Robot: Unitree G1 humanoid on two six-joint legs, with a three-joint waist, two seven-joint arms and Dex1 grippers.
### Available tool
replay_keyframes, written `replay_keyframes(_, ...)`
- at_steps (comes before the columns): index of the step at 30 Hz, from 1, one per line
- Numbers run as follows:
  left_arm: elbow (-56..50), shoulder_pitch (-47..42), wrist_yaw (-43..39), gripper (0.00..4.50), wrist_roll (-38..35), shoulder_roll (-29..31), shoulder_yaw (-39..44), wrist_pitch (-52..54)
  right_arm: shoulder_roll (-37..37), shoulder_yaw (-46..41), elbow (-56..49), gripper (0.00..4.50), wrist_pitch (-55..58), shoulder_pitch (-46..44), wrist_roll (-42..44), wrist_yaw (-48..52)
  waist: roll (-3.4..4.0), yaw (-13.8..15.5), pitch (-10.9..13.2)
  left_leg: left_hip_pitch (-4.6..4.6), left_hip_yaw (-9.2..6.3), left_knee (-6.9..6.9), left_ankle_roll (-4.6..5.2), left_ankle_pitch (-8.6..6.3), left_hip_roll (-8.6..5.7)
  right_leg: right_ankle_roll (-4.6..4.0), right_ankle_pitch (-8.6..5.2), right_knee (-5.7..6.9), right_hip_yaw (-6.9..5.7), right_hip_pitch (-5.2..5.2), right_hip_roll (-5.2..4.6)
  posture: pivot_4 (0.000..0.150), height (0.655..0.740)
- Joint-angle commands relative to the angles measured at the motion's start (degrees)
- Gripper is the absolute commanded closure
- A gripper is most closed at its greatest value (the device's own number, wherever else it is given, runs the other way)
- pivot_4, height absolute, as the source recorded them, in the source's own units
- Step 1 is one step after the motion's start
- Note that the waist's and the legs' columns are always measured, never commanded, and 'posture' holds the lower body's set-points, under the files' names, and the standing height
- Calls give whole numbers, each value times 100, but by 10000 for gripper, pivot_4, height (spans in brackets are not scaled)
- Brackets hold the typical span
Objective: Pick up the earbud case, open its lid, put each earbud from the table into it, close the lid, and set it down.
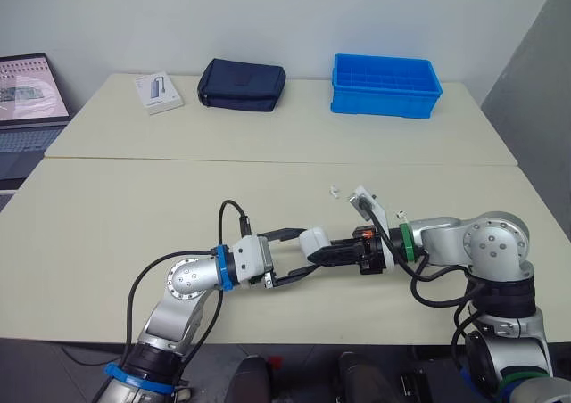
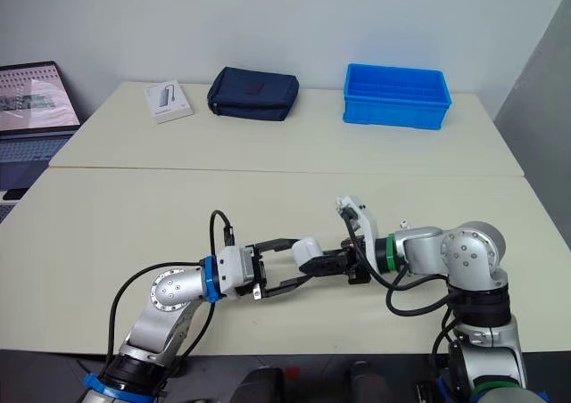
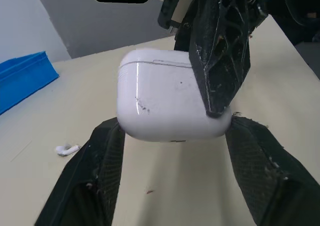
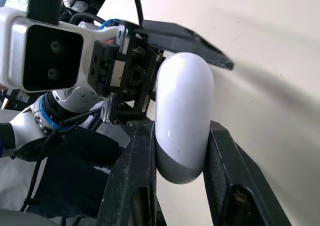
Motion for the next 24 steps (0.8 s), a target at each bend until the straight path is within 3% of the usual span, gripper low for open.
replay_keyframes(1,-80,-119,-95,3189,-17,206,21,245,-94,69,-111,36544,39,-128,53,158,0,-14,0,0,0,0,0,0,0,0,0,0,0,-1,0,1500,7376)
replay_keyframes(3,-57,-186,-107,0,0,407,30,761,-264,224,-201,36544,-50,-174,-44,250,0,-16,0,-5,0,-1,0,0,0,0,0,1,0,-8,1,1500,7376)
replay_keyframes(8,-371,-406,-295,0,-551,968,104,2739,-1558,1528,-890,36544,-1189,-382,-995,1115,1,-47,1,-48,-1,3,1,1,-1,3,2,8,1,-57,1,1500,7376)
replay_keyframes(13,-1096,-803,-589,0,-904,1359,-96,4000,-2644,2798,-1282,36545,-2727,-660,-2372,2125,1,-46,1,-84,-12,4,1,1,-1,5,1,3,-12,-85,2,1500,7376)
replay_keyframes(24,-1027,-1599,-448,0,-424,835,-809,4193,-2867,3393,-1169,36545,-3726,-806,-3573,3069,0,-39,2,-87,-10,41,1,1,-3,6,1,12,-7,-79,3,1500,7376)
